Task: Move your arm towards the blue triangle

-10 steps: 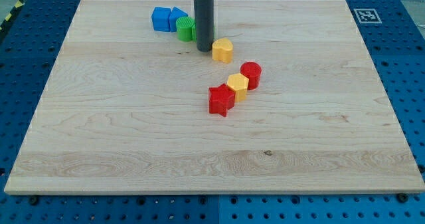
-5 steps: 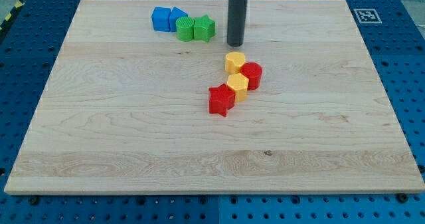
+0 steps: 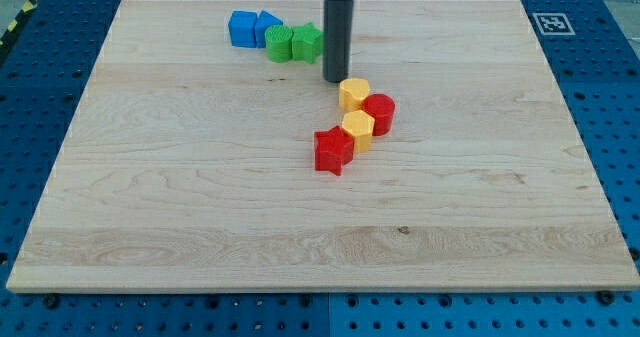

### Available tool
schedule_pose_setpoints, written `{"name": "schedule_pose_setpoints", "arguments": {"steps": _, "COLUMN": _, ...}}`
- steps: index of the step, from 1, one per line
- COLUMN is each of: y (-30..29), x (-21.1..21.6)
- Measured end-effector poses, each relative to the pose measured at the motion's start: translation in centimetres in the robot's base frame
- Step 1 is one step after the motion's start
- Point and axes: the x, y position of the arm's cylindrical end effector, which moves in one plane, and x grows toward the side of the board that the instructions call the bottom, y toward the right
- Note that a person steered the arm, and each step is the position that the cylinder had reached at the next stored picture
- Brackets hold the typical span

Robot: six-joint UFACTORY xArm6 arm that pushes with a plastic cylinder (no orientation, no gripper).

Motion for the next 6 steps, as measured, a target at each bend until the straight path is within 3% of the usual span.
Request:
{"name": "schedule_pose_setpoints", "arguments": {"steps": 1, "y": -1.9, "x": -0.4}}
{"name": "schedule_pose_setpoints", "arguments": {"steps": 2, "y": 1.5, "x": -1.8}}
{"name": "schedule_pose_setpoints", "arguments": {"steps": 4, "y": 3.5, "x": -9.0}}
{"name": "schedule_pose_setpoints", "arguments": {"steps": 5, "y": -0.7, "x": -11.2}}
{"name": "schedule_pose_setpoints", "arguments": {"steps": 6, "y": -5.9, "x": -10.7}}
